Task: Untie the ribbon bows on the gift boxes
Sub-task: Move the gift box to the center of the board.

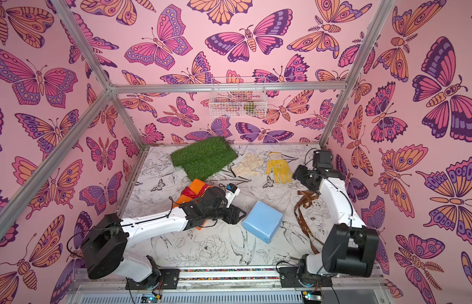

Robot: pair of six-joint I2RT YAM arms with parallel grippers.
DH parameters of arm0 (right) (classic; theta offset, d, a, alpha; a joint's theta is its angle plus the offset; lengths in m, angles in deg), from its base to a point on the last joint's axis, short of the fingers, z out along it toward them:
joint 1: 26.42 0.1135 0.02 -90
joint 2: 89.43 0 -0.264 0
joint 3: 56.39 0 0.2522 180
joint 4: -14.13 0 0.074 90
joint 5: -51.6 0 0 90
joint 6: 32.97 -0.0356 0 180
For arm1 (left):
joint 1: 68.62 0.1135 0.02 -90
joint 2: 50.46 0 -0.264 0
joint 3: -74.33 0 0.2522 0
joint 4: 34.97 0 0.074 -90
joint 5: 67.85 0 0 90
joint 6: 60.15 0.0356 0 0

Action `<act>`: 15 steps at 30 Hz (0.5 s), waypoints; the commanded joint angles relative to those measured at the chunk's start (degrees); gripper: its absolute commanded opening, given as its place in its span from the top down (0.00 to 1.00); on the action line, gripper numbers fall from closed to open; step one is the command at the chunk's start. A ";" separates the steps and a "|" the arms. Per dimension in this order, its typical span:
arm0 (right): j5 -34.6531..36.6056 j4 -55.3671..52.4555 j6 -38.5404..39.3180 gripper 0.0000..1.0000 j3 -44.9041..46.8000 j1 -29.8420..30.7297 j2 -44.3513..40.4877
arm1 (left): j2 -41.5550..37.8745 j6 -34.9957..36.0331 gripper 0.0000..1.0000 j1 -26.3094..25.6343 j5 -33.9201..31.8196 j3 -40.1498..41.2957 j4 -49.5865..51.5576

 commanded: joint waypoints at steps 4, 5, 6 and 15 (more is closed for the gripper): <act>6.59 -6.84 -2.00 0.25 5.24 14.26 -9.47 | 1.05 2.43 0.29 -0.83 2.30 -2.96 7.26; 9.65 -7.28 -3.55 0.26 6.01 18.07 -10.60 | 1.43 2.61 0.28 -0.83 2.37 -3.18 7.28; 11.95 -8.03 -4.90 0.26 6.45 21.46 -11.43 | 1.78 2.84 0.28 -0.90 2.31 -3.43 7.24; 23.73 -11.31 -16.20 0.31 19.13 31.88 -20.42 | 9.73 5.24 0.26 -0.92 4.92 -9.77 7.11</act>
